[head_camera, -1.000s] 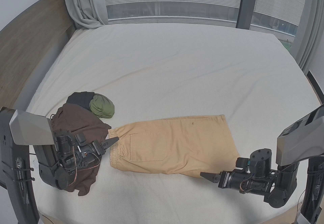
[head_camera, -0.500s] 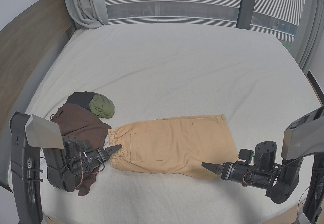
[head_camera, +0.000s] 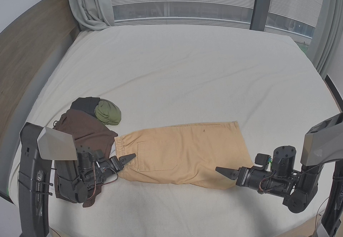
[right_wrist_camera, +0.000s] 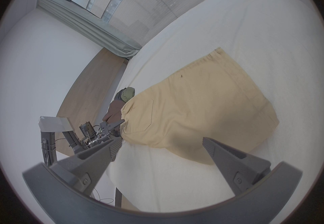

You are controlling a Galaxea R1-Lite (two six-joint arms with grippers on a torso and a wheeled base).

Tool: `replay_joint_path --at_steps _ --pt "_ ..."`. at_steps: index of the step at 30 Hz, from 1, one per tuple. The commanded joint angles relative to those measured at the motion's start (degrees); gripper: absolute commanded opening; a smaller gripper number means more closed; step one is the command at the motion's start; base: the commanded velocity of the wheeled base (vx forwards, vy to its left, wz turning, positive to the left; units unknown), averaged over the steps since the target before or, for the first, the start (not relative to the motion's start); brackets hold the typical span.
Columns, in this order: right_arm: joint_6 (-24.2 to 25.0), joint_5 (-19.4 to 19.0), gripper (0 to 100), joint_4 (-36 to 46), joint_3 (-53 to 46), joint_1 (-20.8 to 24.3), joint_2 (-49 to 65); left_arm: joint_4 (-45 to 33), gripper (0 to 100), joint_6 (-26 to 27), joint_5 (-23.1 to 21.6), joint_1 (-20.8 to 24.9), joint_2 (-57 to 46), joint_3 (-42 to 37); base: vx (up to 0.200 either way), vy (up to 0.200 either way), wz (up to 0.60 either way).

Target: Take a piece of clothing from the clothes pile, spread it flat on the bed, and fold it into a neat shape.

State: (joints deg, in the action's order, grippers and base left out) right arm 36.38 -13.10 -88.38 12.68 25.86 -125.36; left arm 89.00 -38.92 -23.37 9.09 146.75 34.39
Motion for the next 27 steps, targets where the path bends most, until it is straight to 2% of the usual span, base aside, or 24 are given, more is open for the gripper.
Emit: replay_joint_path --at_steps 1,13,14,23,27 --pt "0.0 0.0 100 0.0 0.2 0.1 0.0 -0.1 100 -1.5 0.5 1.1 0.5 1.7 0.000 0.000 0.00" --pt "0.0 0.0 100 0.0 0.7 -0.5 0.0 -0.1 100 -1.9 0.7 1.6 0.6 2.4 0.000 0.000 0.00" --pt "0.0 0.0 100 0.0 0.7 -0.5 0.1 -0.1 0 -1.9 0.7 1.6 0.6 2.4 0.000 0.000 0.00" --pt "0.0 0.0 100 0.0 1.6 -2.1 -0.3 0.0 0 -1.9 0.8 1.6 0.2 1.6 0.000 0.000 0.00" --pt "0.0 0.0 100 0.0 2.9 -3.9 -0.3 0.0 0 -2.4 0.8 1.7 -3.3 -0.7 0.000 0.000 0.00"
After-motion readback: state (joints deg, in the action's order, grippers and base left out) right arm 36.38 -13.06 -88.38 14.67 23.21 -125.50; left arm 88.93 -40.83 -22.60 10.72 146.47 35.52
